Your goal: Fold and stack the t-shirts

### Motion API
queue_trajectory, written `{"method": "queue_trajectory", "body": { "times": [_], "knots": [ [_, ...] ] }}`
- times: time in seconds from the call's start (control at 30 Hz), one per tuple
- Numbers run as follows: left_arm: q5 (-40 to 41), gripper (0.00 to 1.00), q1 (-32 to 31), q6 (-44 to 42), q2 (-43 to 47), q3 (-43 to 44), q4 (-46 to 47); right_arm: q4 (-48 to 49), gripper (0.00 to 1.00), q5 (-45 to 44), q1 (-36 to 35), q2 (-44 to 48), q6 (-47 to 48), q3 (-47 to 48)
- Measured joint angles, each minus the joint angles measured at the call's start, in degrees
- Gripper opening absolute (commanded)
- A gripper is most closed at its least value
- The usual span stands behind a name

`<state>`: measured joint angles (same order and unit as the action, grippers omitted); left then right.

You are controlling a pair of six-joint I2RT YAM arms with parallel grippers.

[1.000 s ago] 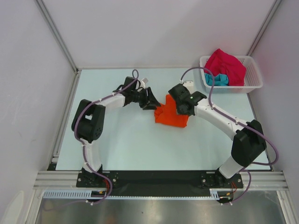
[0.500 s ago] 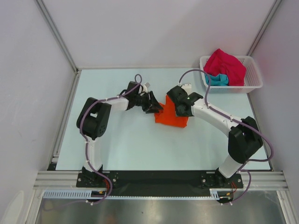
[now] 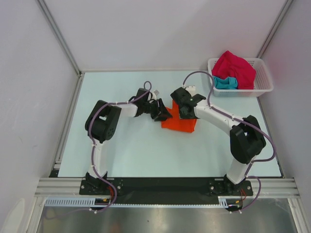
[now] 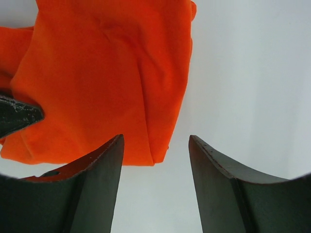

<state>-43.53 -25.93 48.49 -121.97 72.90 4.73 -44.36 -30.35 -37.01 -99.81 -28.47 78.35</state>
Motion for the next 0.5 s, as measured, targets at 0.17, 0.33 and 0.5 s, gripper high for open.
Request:
{"method": "queue_trajectory", "body": {
  "times": [0.17,0.33,0.5],
  "knots": [
    [-0.24,0.49,-0.04,0.61,-1.05,0.94,0.68,0.85,0.61,0.50,0.28,-2.14,0.00,0.33],
    [-0.26,0.49,-0.04,1.03,-1.29,1.16,0.74,1.64,0.61,0.92,0.70,-3.45,0.00,0.31],
    [-0.26,0.49,-0.07,1.11,-1.29,1.64,0.70,3.15,0.61,1.27,1.77,-3.76,0.00,-0.96]
  ]
}}
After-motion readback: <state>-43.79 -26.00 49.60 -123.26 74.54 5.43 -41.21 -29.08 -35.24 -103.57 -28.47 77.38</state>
